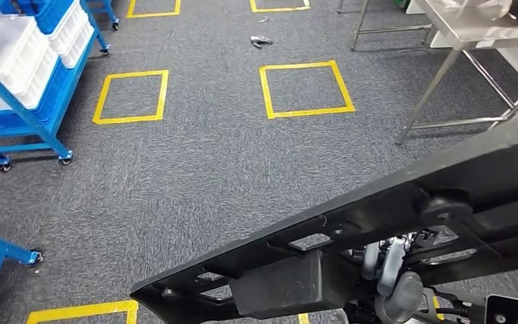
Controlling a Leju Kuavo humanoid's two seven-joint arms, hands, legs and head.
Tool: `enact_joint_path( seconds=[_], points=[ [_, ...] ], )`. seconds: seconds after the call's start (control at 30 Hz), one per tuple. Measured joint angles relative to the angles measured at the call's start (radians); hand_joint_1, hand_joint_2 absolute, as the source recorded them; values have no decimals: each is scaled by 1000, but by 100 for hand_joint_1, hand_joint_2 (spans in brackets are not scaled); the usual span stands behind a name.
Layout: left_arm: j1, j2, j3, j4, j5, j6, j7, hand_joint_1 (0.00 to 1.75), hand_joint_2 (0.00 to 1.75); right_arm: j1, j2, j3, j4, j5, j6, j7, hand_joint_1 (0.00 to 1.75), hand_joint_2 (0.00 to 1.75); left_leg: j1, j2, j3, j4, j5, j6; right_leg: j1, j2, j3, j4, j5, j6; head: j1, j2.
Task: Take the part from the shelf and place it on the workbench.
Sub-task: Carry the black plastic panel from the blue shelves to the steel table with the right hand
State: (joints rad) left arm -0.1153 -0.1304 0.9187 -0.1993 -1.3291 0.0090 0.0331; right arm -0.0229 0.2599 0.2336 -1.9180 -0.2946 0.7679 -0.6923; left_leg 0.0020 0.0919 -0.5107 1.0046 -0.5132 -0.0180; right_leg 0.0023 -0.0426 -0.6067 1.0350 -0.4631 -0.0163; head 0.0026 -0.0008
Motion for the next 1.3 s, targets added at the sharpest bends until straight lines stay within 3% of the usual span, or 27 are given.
enact_joint_path(
  seconds=[0.07, 0.13, 0.17, 0.2, 0.23, 0.3, 0.33, 0.37, 0.43, 0.5, 0.57, 0.63, 0.67, 0.7, 0.73, 0.77, 0.87, 0.93, 1.0, 1.07, 1.13, 1.2, 1.23, 1.27, 1.3],
  points=[
    [-2, 1, -1, 0, -1, 0, 0, 0, 175, -2, 0, 1, -2, 0, 4, 0, 175, 175, 4, -31, -17, 46, -34, -9, -5, 19, 2, -5, 3, -11, -1, 0],
    [-3, 2, -1, 0, 0, -1, -2, 0, 175, -3, 0, 3, -4, 0, 8, 0, 175, 175, 6, -72, -74, 167, -94, -14, -6, 37, 3, -6, 4, -18, -2, 0],
    [-6, 2, -1, 0, 1, -1, -3, 0, 175, -3, 0, 3, -4, 0, 8, 0, 175, 175, 6, -79, -105, 231, -118, -15, -6, 47, 3, -5, 4, -20, -3, 0],
    [-9, 2, -1, 0, 2, -2, -4, 0, 175, -3, 0, 3, -4, 0, 9, 0, 175, 175, 6, -82, -124, 270, -123, -15, -5, 58, 4, -4, 4, -21, -3, 0],
    [-12, 2, -1, 0, 2, -3, -4, 0, 175, -3, 0, 3, -4, 0, 9, 0, 175, 175, 6, -83, -128, 274, -109, -13, -4, 69, 5, -4, 4, -21, -3, 0],
    [-12, 3, -1, 0, 0, -2, -3, 0, 175, -3, 0, 3, -4, 0, 9, 0, 175, 175, 7, -94, -89, 180, -37, -7, -4, 93, 8, -2, 3, -20, -3, 0],
    [-10, 3, -1, 0, 0, -2, -3, 0, 175, -3, 0, 3, -4, 1, 9, 0, 175, 175, 7, -113, -63, 117, -6, -3, -4, 105, 7, -1, 4, -18, -2, 0],
    [-8, 3, -1, 0, -1, -2, -3, 0, 175, -4, 0, 3, -4, 1, 10, 0, 175, 175, 7, -131, -41, 61, 12, 0, -4, 116, 4, 2, 5, -15, -2, 0],
    [-6, 4, -1, 0, -1, -2, -3, 0, 175, -5, 1, 3, -4, 3, 13, 0, 175, 175, 6, -151, -23, 15, 14, 8, -6, 132, -6, 3, 10, -3, -2, 0],
    [-8, 3, -1, 0, -1, -2, -4, 0, 175, -5, 1, 2, -4, 5, 15, 0, 175, 175, 7, -137, -20, 4, 17, 17, -8, 141, -12, 2, 15, 8, -2, 0],
    [-9, 1, -1, 0, -2, -2, -5, 0, 175, -7, 0, 1, -5, 6, 16, 0, 175, 175, 12, -117, -16, -8, 25, 29, -5, 110, -26, 33, -8, 19, 2, 0],
    [-7, 1, -1, 0, -2, -2, -5, 0, 175, -10, 0, 1, -3, 7, 12, 0, 175, 175, 12, -96, -15, -13, 28, 35, -7, 66, -73, 133, -66, 30, 7, 0],
    [-6, 1, -1, 0, -3, -1, -5, 0, 175, -10, 0, 0, -1, 6, 9, 0, 175, 175, 11, -84, -15, -12, 27, 36, -9, 56, -102, 195, -94, 34, 8, 0],
    [-6, 1, -1, 0, -3, -1, -4, 0, 175, -10, 0, 0, 2, 5, 6, 0, 175, 175, 11, -72, -15, -12, 27, 36, -12, 52, -123, 241, -107, 37, 8, 0],
    [-7, 1, -1, 0, -3, 0, -3, 0, 175, -11, 0, -1, 6, 2, 4, 0, 175, 175, 10, -61, -15, -12, 26, 36, -13, 49, -130, 256, -102, 39, 8, 0],
    [-7, 1, -1, 0, -3, 0, -2, 0, 175, -12, 0, -2, 9, 0, 2, 0, 175, 175, 10, -51, -13, -11, 24, 35, -14, 45, -117, 234, -80, 39, 8, 0],
    [-8, 1, -1, 0, -3, 2, -1, 0, 175, -16, 0, -2, 12, -3, -2, 0, 175, 175, 7, -26, -5, -8, 15, 25, -8, 1, -19, 51, -2, 30, 8, 0],
    [-8, 1, -1, 0, -3, 3, -1, 0, 175, -17, 0, -3, 12, -3, -4, 0, 175, 175, 2, -10, -2, -7, 10, 16, 1, -19, 7, -3, 3, 18, 7, 0],
    [-9, 1, -1, 0, -3, 5, -1, 0, 175, -16, 0, -3, 12, -4, -4, 0, 175, 175, 0, 4, 2, -7, 4, 6, 1, -2, 5, -8, 4, 7, 6, 0],
    [-11, 1, -1, 0, -2, 6, -2, 0, 175, -17, 0, -4, 12, -4, -3, 0, 175, 175, 4, -21, -7, 22, -20, -4, -4, 17, 8, -14, 7, -4, 6, 0],
    [-9, 1, -1, 0, 0, 6, -4, 0, 175, -17, 1, -3, 12, -4, -1, 0, 175, 175, 8, -65, -53, 124, -76, -10, -6, 34, 9, -16, 9, -12, 4, 0],
    [-10, 1, 0, 0, 3, 6, -6, 0, 175, -17, 1, -4, 15, -5, 2, 0, 175, 175, 9, -81, -112, 246, -120, -14, -6, 53, 9, -14, 8, -16, 3, 0],
    [-12, 1, 0, 0, 4, 7, -8, 0, 175, -16, 1, -4, 17, -5, 4, 0, 175, 175, 9, -83, -125, 270, -117, -14, -6, 64, 9, -13, 8, -16, 3, 0],
    [-12, 1, 0, 0, 4, 7, -9, 0, 175, -16, 1, -4, 19, -4, 6, 0, 175, 175, 9, -84, -122, 258, -94, -14, -6, 76, 10, -12, 8, -16, 3, 0],
    [-12, 1, 0, 0, 4, 8, -11, 0, 175, -16, 1, -4, 20, -4, 7, 0, 175, 175, 10, -87, -104, 212, -57, -13, -7, 89, 11, -10, 7, -15, 3, 0]
  ],
)
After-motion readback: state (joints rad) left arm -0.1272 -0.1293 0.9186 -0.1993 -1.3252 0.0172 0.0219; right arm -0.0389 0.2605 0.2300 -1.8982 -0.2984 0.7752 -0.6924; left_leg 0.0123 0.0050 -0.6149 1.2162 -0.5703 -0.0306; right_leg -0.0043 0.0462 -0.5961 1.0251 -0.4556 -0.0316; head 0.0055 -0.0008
